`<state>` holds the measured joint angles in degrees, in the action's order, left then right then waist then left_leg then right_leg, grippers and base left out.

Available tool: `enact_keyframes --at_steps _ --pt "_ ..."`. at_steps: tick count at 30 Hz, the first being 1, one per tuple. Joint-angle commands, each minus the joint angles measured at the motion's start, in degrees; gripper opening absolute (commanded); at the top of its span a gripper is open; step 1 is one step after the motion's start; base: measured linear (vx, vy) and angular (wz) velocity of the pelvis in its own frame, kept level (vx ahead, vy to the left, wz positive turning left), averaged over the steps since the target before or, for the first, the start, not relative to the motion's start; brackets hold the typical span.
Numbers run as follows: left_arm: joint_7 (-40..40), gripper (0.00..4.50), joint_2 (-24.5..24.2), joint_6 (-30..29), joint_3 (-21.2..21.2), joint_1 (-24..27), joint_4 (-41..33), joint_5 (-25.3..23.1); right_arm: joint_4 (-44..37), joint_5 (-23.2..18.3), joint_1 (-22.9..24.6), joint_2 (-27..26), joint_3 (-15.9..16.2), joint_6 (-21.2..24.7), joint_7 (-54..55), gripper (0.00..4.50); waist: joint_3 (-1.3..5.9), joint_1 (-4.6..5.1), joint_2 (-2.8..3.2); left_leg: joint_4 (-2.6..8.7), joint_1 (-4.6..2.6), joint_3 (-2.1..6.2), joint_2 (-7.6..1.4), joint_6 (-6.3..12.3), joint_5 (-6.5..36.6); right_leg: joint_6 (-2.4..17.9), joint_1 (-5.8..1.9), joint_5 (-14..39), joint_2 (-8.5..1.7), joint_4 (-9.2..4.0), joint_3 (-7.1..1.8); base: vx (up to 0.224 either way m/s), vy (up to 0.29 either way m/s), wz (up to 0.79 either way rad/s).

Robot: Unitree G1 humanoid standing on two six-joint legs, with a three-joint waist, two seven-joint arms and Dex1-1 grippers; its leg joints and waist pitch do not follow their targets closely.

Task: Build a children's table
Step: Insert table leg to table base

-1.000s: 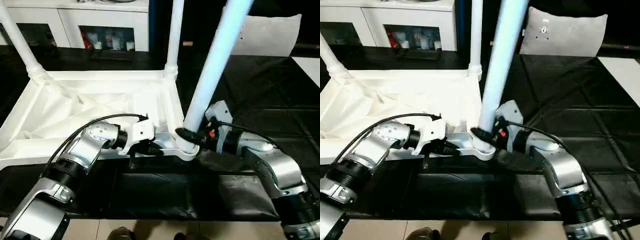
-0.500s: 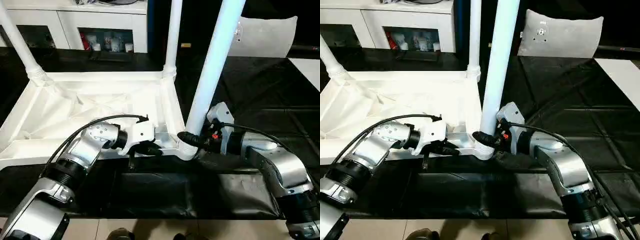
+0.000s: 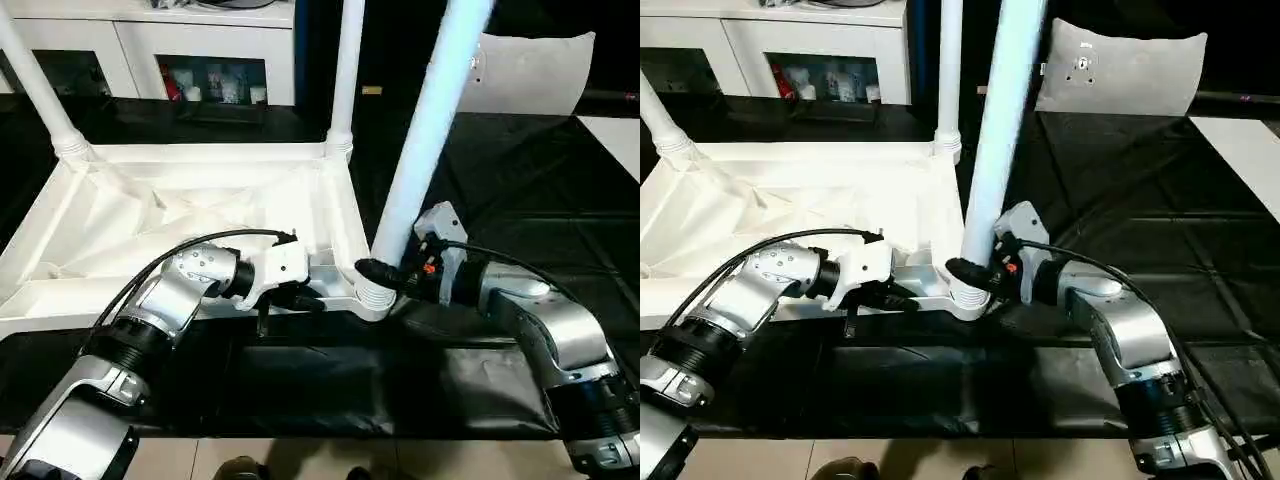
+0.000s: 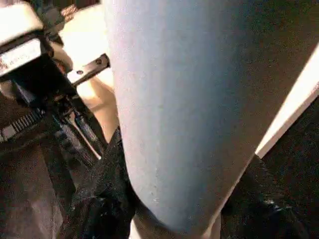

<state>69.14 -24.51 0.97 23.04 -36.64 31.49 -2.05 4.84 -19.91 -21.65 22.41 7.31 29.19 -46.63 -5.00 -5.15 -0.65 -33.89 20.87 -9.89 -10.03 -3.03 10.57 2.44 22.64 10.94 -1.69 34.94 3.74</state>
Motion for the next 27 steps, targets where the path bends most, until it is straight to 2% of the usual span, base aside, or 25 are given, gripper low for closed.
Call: enact_keyframes --at_steps 1,4,5,6,7,9,12,13,16,19,20,21,22,23,25,27 --pt "1.06 0.00 -0.34 -0.01 0.83 -0.01 0.28 -1.29 3.37 -0.06 2.73 -0.11 0.42 2.69 0.14 1.88 3.52 -0.14 0.41 3.97 -0.64 1.38 -3.54 1.51 10.04 8.78 -2.80 16.54 -7.12 -5.26 -3.81 0.000 0.000 0.00" --pt "0.64 0.00 -0.20 -0.01 0.61 -0.21 0.62 -1.31 4.04 -1.61 4.54 -0.90 -1.49 2.99 0.57 1.88 3.50 -0.21 0.60 4.01 -0.66 1.42 -3.54 1.55 10.29 9.07 -2.81 16.02 -7.08 -5.27 -3.75 0.000 0.000 0.00" --pt "0.49 0.00 -0.19 0.02 0.57 -0.27 0.67 -1.38 4.27 -1.61 4.98 -1.03 -1.76 2.84 0.79 1.88 3.48 -0.15 0.50 4.08 -0.57 1.46 -3.54 1.54 10.25 9.12 -2.90 15.93 -7.06 -5.23 -3.70 0.000 0.000 0.00" --pt "0.04 0.00 -0.03 -0.03 0.36 -0.42 0.72 -1.37 4.66 -1.35 6.10 -1.33 -2.15 2.09 1.47 1.88 3.43 -0.22 0.87 4.09 -0.66 1.49 -3.57 1.44 10.37 9.16 -2.76 15.94 -7.06 -5.22 -3.71 0.000 0.000 0.00" --pt "-0.17 0.00 0.10 -0.16 0.16 -0.50 0.76 -1.23 4.70 -1.25 6.68 -1.53 -2.34 1.77 1.88 1.88 3.41 -0.20 0.93 4.08 -0.66 1.45 -3.58 1.44 10.49 9.15 -2.72 15.90 -7.04 -5.34 -3.73 0.000 0.000 0.00" --pt "-0.38 0.00 0.34 -0.56 -0.12 -0.65 0.68 -0.96 4.07 -1.27 8.20 -2.08 -2.81 1.13 2.85 1.88 3.33 -0.16 0.74 4.20 -0.72 1.49 -3.54 1.23 11.53 8.94 -2.74 17.30 -7.07 -5.45 -3.69 0.000 0.000 0.00" --pt "-0.41 0.00 0.41 -0.85 -0.21 -0.62 0.49 -0.85 2.99 -1.48 9.88 -2.85 -3.54 0.17 3.96 1.88 3.15 -0.20 1.17 4.36 -0.82 1.58 -3.63 0.97 12.73 8.52 -2.53 19.36 -7.19 -5.75 -3.75 0.000 0.000 0.00" --pt "-0.44 0.00 0.42 -0.93 -0.25 -0.59 0.42 -0.81 2.63 -1.54 10.36 -3.05 -3.73 -0.05 4.26 1.88 3.15 -0.20 0.99 4.38 -0.87 1.59 -3.68 0.93 13.11 8.41 -2.50 19.45 -7.20 -5.78 -3.80 0.000 0.000 0.00" --pt "-0.74 0.00 0.54 -0.96 -0.27 -0.09 0.09 -0.83 0.72 4.35 11.94 -1.17 -0.68 -5.82 5.92 1.88 3.03 -0.15 1.03 4.58 -0.76 1.59 -3.65 0.75 13.07 8.12 -2.43 18.50 -6.99 -5.70 -3.72 0.000 0.000 0.00" --pt "-0.88 0.00 0.57 -0.99 -0.20 0.17 -0.09 -0.92 0.76 7.98 11.56 0.91 2.20 -7.71 5.37 1.88 2.70 0.00 0.78 4.54 -0.70 1.48 -3.43 1.39 13.16 7.58 -2.44 20.76 -7.16 -6.04 -3.81 0.000 0.000 0.00" --pt "-0.91 0.00 0.57 -0.99 -0.17 0.22 -0.09 -0.95 0.91 8.61 11.48 1.23 2.80 -8.09 5.12 1.88 2.62 -0.04 0.90 4.59 -0.70 1.57 -3.47 1.54 13.31 7.06 -2.41 22.16 -7.15 -6.12 -3.78 0.000 0.000 0.00" --pt "-0.98 0.00 0.58 -0.99 -0.13 0.31 -0.13 -1.00 1.24 9.02 11.42 1.32 3.32 -8.35 4.73 1.88 2.42 0.11 0.60 4.70 -0.56 1.58 -3.49 1.41 13.62 6.58 -2.29 23.03 -6.94 -6.08 -3.75 0.000 0.000 0.00" --pt "-1.03 0.00 0.60 -1.05 -0.09 0.38 -0.21 -1.03 1.42 9.13 11.41 1.35 3.53 -8.41 4.48 1.88 2.24 0.16 0.72 4.74 -0.94 1.55 -3.42 1.62 14.84 6.11 -1.97 25.70 -7.13 -6.53 -3.82 0.000 0.000 0.00" --pt "-1.03 0.00 0.49 -1.36 -0.08 0.61 -0.70 -1.00 2.56 9.65 10.93 1.32 4.68 -8.99 3.50 1.88 1.81 0.32 0.39 4.88 -1.13 1.65 -3.43 1.56 16.77 5.31 -1.80 29.75 -7.34 -7.04 -3.78 0.000 0.000 0.00" --pt "-0.96 0.00 0.35 -1.54 -0.10 0.75 -1.03 -0.95 3.52 10.09 10.44 1.18 5.40 -9.47 3.10 1.88 1.41 0.58 0.58 5.12 -1.74 1.95 -3.28 1.03 19.83 3.88 -1.57 36.09 -7.40 -7.79 -3.44 0.000 0.000 0.00" --pt "-0.65 0.00 0.04 -1.66 0.01 0.89 -1.41 -1.02 4.84 10.37 9.79 0.94 6.32 -10.09 2.67 1.88 1.76 0.62 0.60 5.48 -1.91 2.17 -3.51 0.98 19.58 3.55 -1.91 35.31 -7.61 -7.97 -3.42 0.000 0.000 0.00"
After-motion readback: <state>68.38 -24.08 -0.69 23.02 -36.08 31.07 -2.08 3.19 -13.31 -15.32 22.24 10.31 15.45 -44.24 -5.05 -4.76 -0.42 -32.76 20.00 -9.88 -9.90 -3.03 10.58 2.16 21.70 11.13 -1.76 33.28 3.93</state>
